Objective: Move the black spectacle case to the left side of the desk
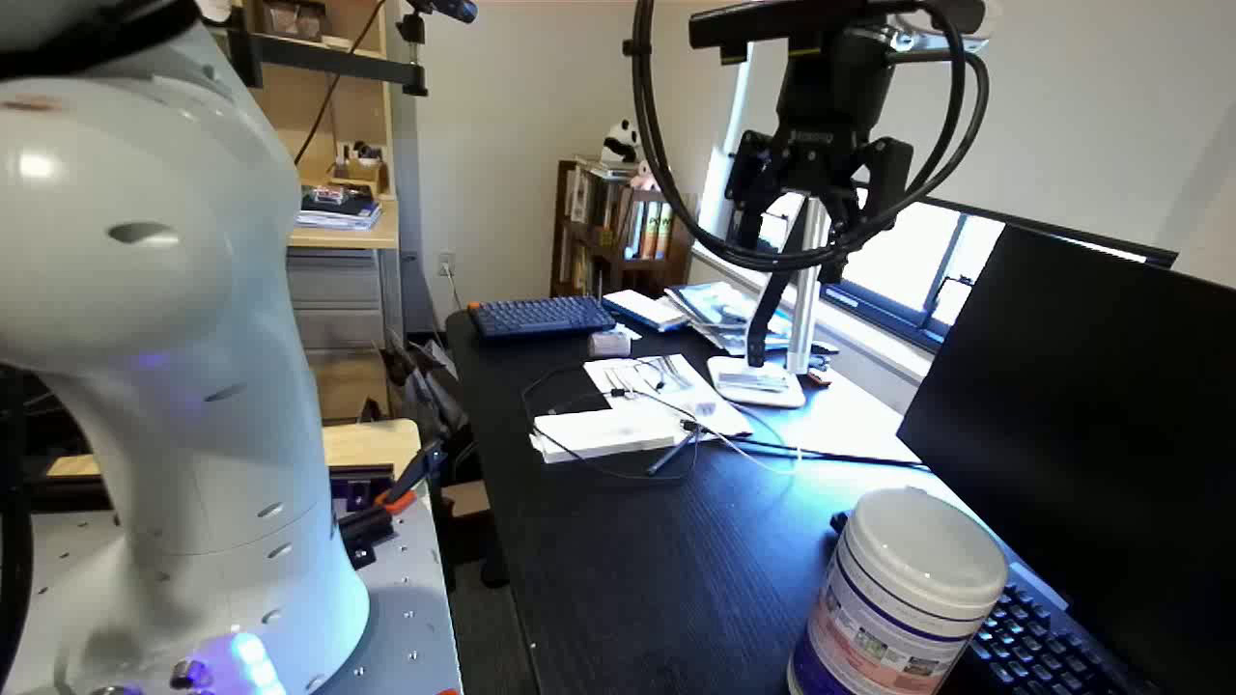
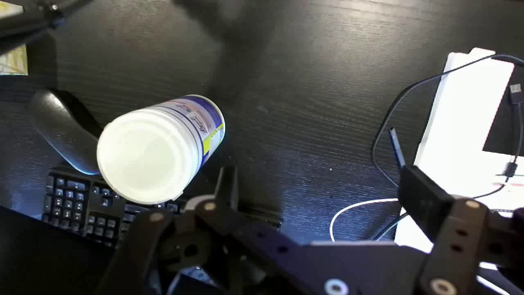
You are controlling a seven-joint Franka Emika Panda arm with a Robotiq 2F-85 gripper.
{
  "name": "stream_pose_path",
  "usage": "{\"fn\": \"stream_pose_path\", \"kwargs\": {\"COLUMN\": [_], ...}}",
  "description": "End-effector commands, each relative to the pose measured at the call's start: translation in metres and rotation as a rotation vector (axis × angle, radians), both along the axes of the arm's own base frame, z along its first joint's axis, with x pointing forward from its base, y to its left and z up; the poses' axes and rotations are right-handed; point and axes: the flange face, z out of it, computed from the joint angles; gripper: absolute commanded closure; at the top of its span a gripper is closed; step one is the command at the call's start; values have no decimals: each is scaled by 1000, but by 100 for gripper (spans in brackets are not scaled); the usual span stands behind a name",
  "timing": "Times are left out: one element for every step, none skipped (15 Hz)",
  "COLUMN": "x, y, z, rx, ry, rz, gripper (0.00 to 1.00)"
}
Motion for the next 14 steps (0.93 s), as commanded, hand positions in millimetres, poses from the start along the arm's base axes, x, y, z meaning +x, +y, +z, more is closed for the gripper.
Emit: {"fn": "stream_pose_path", "kwargs": {"x": [0, 0, 0, 0, 0, 4, 8, 21, 26, 40, 46, 55, 63, 69], "y": [0, 0, 0, 0, 0, 0, -2, -13, -18, -40, -52, -74, -90, -107], "z": [0, 0, 0, 0, 0, 1, 2, 4, 4, 5, 5, 2, 0, -4], "rx": [0, 0, 0, 0, 0, 3, 7, 25, 30, 41, 45, 48, 60, 70], "ry": [1, 1, 1, 1, 1, -23, -22, -28, -35, -38, -31, -23, -20, -27], "rz": [0, 0, 0, 0, 0, -4, -8, -53, -85, -166, -211, -253, -291, -346], "gripper": [0, 0, 0, 0, 0, 0, 0, 0, 0, 0, 0, 0, 0, 0]}}
